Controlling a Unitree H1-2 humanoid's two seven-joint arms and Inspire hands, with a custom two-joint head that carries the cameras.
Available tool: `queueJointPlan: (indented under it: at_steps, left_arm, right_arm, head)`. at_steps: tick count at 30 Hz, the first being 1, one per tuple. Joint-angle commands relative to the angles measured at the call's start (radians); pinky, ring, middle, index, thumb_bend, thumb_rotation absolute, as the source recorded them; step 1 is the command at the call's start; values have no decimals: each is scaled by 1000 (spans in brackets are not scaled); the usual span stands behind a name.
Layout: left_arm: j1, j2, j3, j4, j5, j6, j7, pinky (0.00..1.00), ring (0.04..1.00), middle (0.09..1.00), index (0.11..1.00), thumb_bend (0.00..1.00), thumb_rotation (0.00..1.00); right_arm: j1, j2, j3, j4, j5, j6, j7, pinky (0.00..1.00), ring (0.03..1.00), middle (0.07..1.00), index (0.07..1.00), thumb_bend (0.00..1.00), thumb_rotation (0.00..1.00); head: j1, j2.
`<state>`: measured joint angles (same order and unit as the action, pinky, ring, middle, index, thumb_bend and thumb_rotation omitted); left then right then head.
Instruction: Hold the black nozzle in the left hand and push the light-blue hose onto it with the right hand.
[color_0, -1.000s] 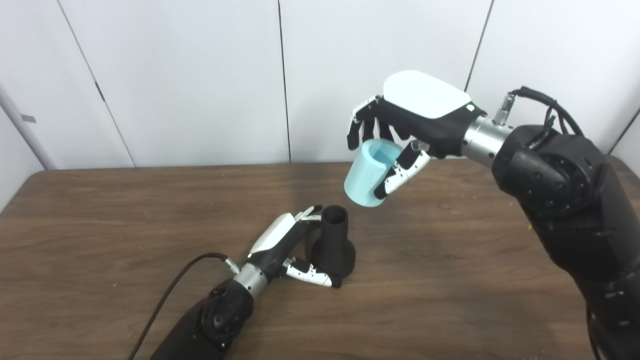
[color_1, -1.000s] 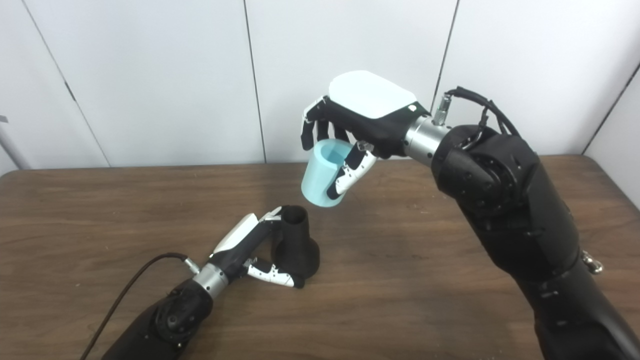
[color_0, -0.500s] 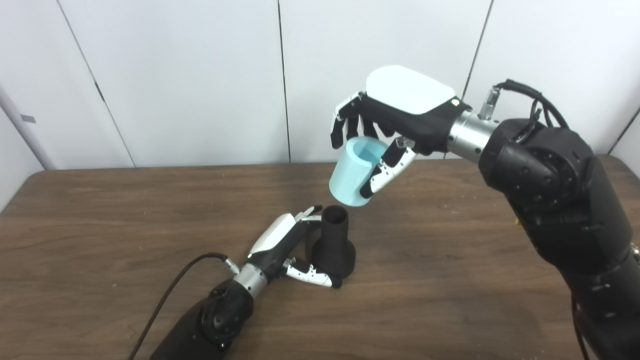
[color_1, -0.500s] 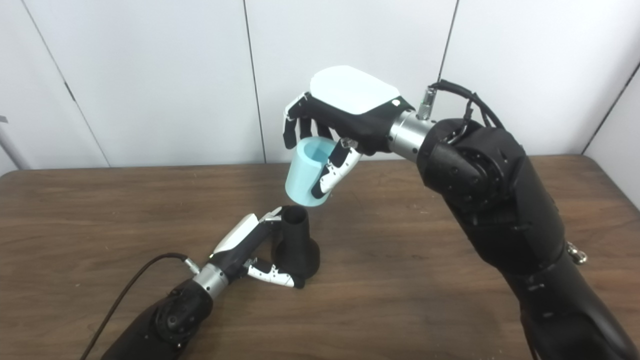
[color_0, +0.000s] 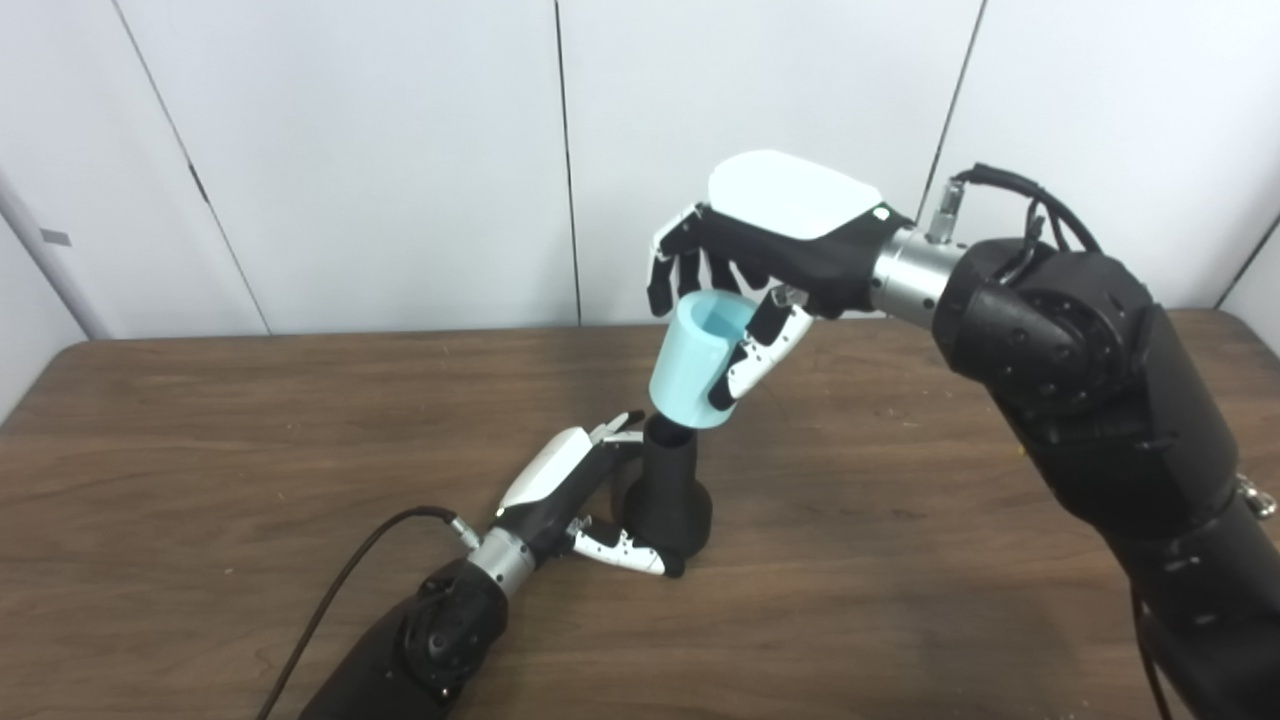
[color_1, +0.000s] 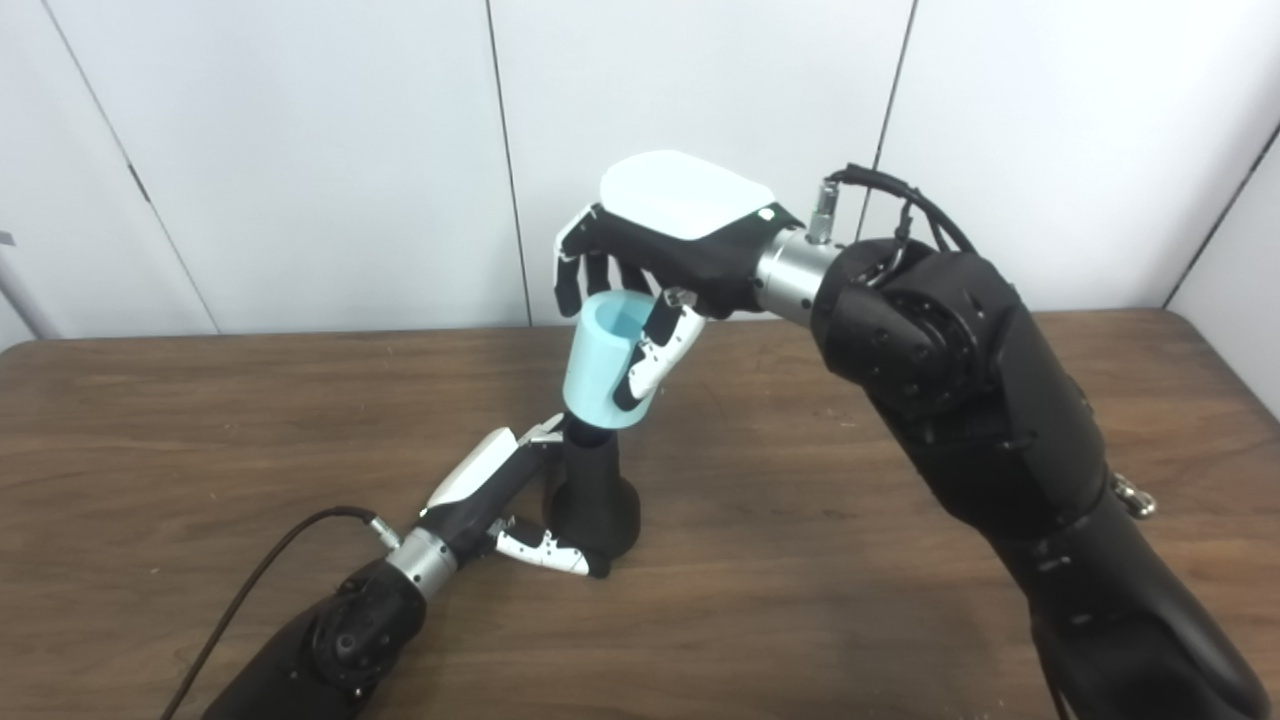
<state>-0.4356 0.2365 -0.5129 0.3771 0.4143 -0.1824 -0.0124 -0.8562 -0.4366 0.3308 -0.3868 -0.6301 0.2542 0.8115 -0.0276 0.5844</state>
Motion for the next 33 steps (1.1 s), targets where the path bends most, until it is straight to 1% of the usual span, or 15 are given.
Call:
queueJointPlan:
  at_steps: [1, 7, 16, 26, 33]
  left_arm:
    - [91, 9, -80, 88, 105, 77, -91, 1000, 1000, 808, 484, 519, 75]
    - [94, 9, -83, 82, 106, 84, -88, 1000, 1000, 807, 484, 519, 75]
    - [94, 4, -80, 85, 104, 87, -83, 1000, 1000, 806, 484, 518, 75]
    - [93, 0, -80, 79, 108, 96, -82, 1000, 1000, 805, 484, 518, 74]
    - [94, -2, -80, 76, 108, 100, -81, 1000, 1000, 805, 484, 518, 74]
  right_arm:
    - [-60, -6, -13, -18, -1, 6, -3, 275, 376, 479, 538, 512, 0]
    - [-61, -3, -6, -20, -6, 9, 8, 255, 365, 473, 542, 511, 0]
    - [-64, 11, 6, -20, -11, 15, 21, 256, 368, 469, 542, 511, 0]
    - [-76, 18, 23, 11, -31, -4, 20, 293, 386, 486, 534, 513, 0]
    - [-75, 31, 35, 32, -53, -7, 19, 298, 387, 486, 533, 514, 0]
  head:
    - [-1, 0]
    - [-1, 2]
    - [-1, 1]
    - [1, 3]
    - [3, 5]
